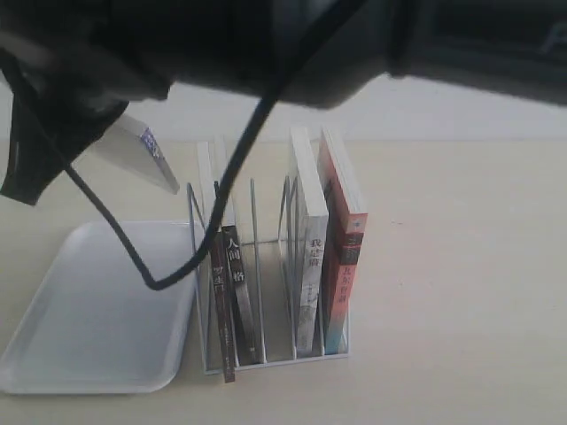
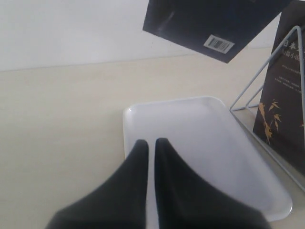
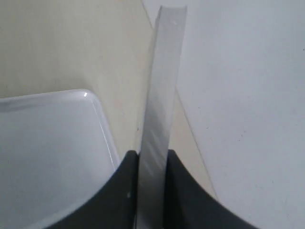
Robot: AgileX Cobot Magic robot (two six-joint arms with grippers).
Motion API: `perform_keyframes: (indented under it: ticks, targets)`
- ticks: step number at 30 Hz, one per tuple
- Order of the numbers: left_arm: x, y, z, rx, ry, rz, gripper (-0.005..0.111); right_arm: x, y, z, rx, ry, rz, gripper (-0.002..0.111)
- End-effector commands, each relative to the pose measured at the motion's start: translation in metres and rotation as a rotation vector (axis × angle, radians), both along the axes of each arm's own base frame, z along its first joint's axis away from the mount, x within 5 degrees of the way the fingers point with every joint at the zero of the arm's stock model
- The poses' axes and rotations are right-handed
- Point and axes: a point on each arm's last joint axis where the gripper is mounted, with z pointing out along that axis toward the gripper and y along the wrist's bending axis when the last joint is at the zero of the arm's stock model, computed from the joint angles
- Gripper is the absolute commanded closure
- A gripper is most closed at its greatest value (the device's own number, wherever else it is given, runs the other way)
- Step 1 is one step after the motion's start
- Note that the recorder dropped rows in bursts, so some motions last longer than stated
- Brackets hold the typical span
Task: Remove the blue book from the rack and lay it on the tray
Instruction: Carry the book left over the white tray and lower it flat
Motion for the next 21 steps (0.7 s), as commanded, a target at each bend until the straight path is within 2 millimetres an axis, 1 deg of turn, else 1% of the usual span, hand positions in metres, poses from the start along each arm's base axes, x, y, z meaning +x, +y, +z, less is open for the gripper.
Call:
perform_keyframes:
  ticks: [1,3,5,6,10,14,21]
  targets:
    - [0.0,0.0,-0.001,-0.006,-0.001,0.005,0.102,-0.002,0.021,-0.021,-0.06,-0.074,0.112,0.108]
    - [0.0,0.0,-0.001,-0.006,-0.001,0.005,0.102,-0.004,0.028,-0.035,-0.102,-0.071,0.126,0.108]
    - [0.0,0.0,-0.001,-0.006,-0.001,0.005,0.102,-0.006,0.031,-0.045,-0.134,-0.056,0.119,0.108]
    - [0.0,0.0,-0.001,-0.006,-0.001,0.005,0.102,-0.007,0.033,-0.053,-0.163,-0.044,0.112,0.108]
    - [0.0,0.0,-0.001,-0.006,-0.001,0.005,0.102,-0.006,0.035,-0.068,-0.228,-0.035,0.109,0.108]
    - [0.0,0.0,-0.001,-0.006,-0.001,0.005,0.102,-0.005,0.038,-0.078,-0.246,-0.021,0.115,0.108]
    - [0.0,0.0,-0.001,-0.006,-0.001,0.005,0.102,-0.008,0.043,-0.1,-0.321,0.029,0.182,0.108]
